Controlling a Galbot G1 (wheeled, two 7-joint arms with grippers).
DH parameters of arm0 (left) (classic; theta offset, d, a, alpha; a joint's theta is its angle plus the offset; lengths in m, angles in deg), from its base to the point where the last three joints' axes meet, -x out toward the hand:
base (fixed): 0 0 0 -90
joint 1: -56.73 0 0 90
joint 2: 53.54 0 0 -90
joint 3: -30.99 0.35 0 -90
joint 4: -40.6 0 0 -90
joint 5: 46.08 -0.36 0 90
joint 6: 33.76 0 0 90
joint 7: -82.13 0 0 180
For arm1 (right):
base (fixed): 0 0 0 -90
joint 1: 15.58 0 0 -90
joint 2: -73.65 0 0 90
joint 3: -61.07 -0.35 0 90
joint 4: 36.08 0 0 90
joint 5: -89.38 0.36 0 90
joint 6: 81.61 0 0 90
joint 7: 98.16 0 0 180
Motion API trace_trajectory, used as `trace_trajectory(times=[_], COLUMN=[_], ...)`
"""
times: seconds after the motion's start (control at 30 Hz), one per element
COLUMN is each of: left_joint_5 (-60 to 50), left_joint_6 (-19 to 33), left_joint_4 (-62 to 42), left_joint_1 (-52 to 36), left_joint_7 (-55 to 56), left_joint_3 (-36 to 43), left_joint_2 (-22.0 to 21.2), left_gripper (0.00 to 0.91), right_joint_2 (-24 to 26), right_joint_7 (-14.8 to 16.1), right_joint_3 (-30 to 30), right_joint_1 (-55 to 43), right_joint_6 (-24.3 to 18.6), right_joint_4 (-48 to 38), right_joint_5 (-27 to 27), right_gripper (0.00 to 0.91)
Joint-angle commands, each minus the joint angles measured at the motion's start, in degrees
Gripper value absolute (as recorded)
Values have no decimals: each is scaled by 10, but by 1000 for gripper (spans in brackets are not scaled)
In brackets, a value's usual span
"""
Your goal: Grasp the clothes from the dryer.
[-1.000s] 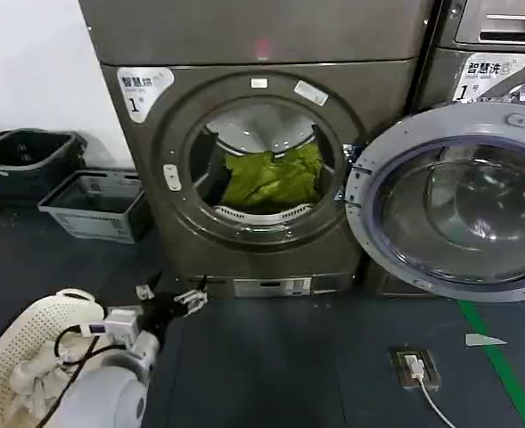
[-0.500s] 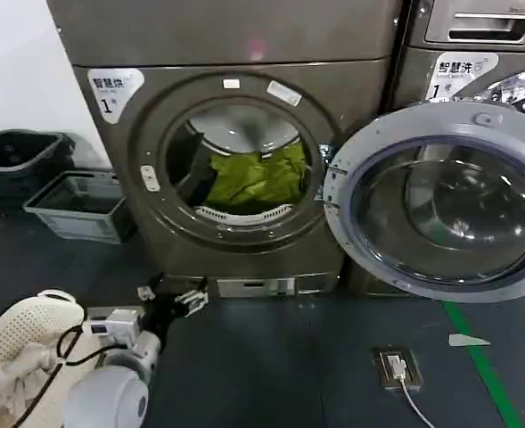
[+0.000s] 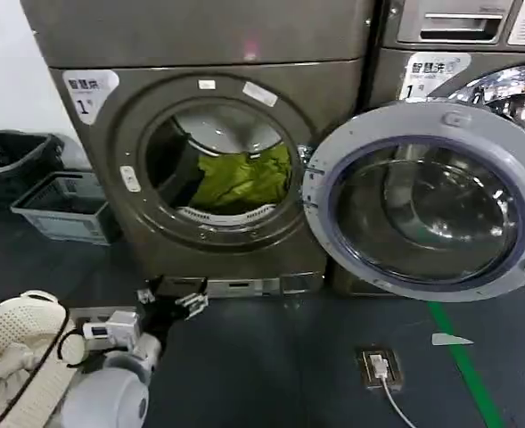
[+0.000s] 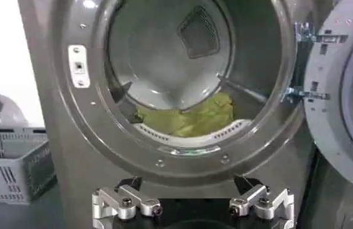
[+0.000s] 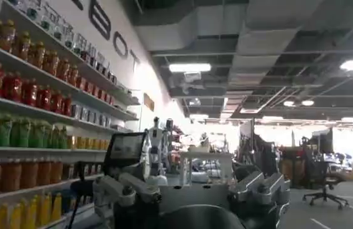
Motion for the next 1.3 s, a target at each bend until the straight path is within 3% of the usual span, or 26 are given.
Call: trace_trajectory(times=[0.03, 0.47, 0.9, 1.3], left_joint_5=[-5, -4, 0, -3], left_joint_6=[-28, -28, -28, -28], left_joint_4=[0, -5, -2, -3], left_joint_1=[1, -2, -4, -2], left_joint_7=[-1, 1, 1, 0], left_joint_3=[0, -2, -4, -3], left_joint_2=[0, -1, 2, 1], left_gripper=[907, 907, 907, 907], right_joint_2=[-2, -7, -15, -19], right_joint_7=[0, -60, -76, -83], right_joint_3=[0, -10, -4, -4], right_joint_1=[-1, 10, 14, 15], right_joint_6=[0, -24, -65, -64], right_joint_4=[1, -6, -3, -1], right_joint_5=[2, 33, 73, 78], right_gripper=[907, 907, 907, 907])
